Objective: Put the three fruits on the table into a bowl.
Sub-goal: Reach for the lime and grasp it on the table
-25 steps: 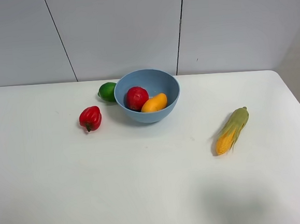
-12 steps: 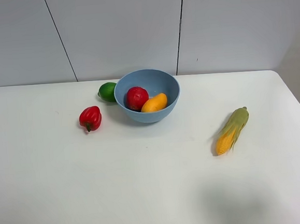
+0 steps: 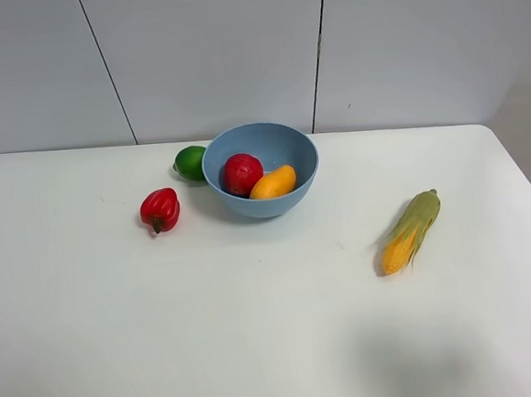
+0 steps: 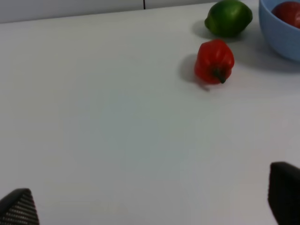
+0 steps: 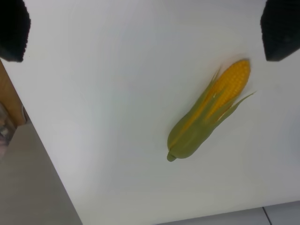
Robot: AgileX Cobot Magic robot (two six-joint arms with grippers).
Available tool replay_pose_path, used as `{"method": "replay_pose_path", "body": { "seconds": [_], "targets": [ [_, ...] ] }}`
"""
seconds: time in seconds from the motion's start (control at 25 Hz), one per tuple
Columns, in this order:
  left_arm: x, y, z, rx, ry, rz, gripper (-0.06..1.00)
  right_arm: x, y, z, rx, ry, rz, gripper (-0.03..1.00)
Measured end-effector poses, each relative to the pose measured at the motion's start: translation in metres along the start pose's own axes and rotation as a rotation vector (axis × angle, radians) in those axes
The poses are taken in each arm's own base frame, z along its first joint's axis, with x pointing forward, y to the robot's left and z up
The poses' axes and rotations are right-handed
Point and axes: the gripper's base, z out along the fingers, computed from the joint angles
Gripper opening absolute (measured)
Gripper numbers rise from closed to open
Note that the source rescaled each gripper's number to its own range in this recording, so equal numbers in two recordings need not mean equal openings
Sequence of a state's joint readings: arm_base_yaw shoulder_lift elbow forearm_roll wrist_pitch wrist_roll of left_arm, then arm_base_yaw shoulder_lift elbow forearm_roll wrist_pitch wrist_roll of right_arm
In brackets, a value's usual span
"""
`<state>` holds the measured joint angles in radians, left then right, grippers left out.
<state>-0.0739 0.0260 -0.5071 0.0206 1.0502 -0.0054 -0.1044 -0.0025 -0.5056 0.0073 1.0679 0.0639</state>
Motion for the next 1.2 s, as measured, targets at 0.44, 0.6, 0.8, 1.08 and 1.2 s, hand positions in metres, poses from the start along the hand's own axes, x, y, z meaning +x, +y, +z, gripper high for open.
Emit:
{"method": "replay_pose_path", "body": {
  "seconds": [0.44,0.6,0.8,1.08,1.2],
  "targets": [
    [-0.130,-0.004,0.109,0.031,-0.146,-0.034,1.00,0.000,0.000,0.000,0.000,0.000,0.000,0.99],
    [-0.160,-0.011,0.178,0.060,-0.124,-0.077,1.00,0.000,0.000,0.000,0.000,0.000,0.000,0.99],
    [-0.172,-0.032,0.266,0.103,-0.045,-0.046,1.00,0.000,0.000,0.000,0.000,0.000,0.000,0.99],
    [-0.151,-0.063,0.363,0.145,0.110,0.010,1.00,0.000,0.000,0.000,0.000,0.000,0.000,0.99],
    [-0.143,-0.076,0.387,0.164,0.142,0.021,1.00,0.000,0.000,0.000,0.000,0.000,0.000,0.99]
  ]
}}
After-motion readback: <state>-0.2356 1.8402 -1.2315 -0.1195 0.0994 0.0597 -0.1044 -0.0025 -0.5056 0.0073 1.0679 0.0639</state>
